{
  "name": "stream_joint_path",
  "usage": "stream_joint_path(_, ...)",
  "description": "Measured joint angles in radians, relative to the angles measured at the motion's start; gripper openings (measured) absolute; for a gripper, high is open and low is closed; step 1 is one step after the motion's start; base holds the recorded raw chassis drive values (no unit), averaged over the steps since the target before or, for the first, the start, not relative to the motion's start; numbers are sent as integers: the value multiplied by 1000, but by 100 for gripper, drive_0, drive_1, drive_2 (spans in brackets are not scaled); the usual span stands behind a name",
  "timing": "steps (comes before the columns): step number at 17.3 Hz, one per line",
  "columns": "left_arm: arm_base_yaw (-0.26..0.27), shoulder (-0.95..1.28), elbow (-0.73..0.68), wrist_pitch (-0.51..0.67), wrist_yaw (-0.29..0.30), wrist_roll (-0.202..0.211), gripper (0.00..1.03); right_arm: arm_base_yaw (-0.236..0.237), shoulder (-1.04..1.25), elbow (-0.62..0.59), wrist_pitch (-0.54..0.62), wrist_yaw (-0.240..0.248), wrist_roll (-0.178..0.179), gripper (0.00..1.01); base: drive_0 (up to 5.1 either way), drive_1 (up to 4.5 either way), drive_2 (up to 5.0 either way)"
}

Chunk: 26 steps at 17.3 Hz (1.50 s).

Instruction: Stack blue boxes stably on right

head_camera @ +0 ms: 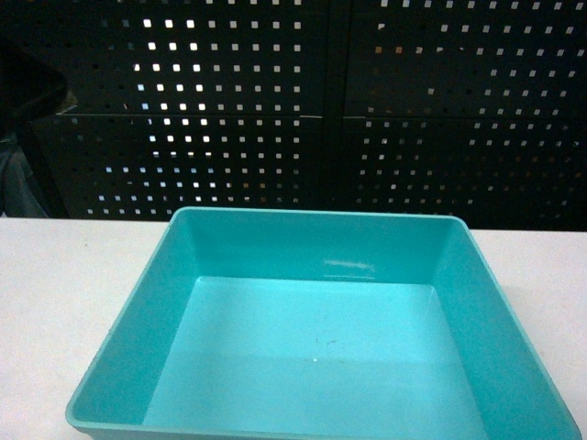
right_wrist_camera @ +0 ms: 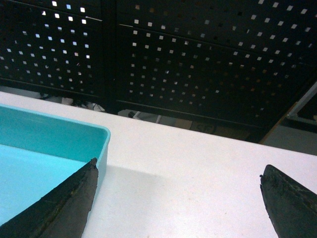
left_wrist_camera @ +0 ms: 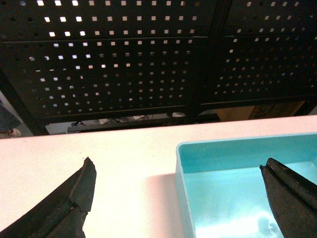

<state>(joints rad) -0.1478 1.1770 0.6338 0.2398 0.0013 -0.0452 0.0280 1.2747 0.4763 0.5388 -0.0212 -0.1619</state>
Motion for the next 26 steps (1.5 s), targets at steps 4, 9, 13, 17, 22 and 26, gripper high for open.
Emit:
stream_joint_path(4, -49, 146, 55, -38, -49, -8, 98, 20, 142, 107, -33, -18, 24, 98, 0, 0, 0)
stream_joint_path(9, -103, 180, 129, -68, -90, -11, 98, 41, 242, 165, -79, -31, 59, 98, 0, 0, 0)
stream_joint_path(13, -137, 240, 151, -88, -114, -34, 98, 84, 306, 175, -73, -34, 120, 98, 0, 0, 0)
stream_joint_path(17, -130, 291, 120, -67, -132, -41, 98, 104, 375, 119, -31, -43, 147, 98, 0, 0, 0)
stream_joint_path(22, -149, 309, 109, -61, -148, -41, 98, 136, 393, 87, 4, -58, 176, 98, 0, 0, 0)
stream_joint_path(26, -150, 310, 109, -63, -147, -42, 98, 180, 393, 72, 5, -51, 188, 98, 0, 0, 0)
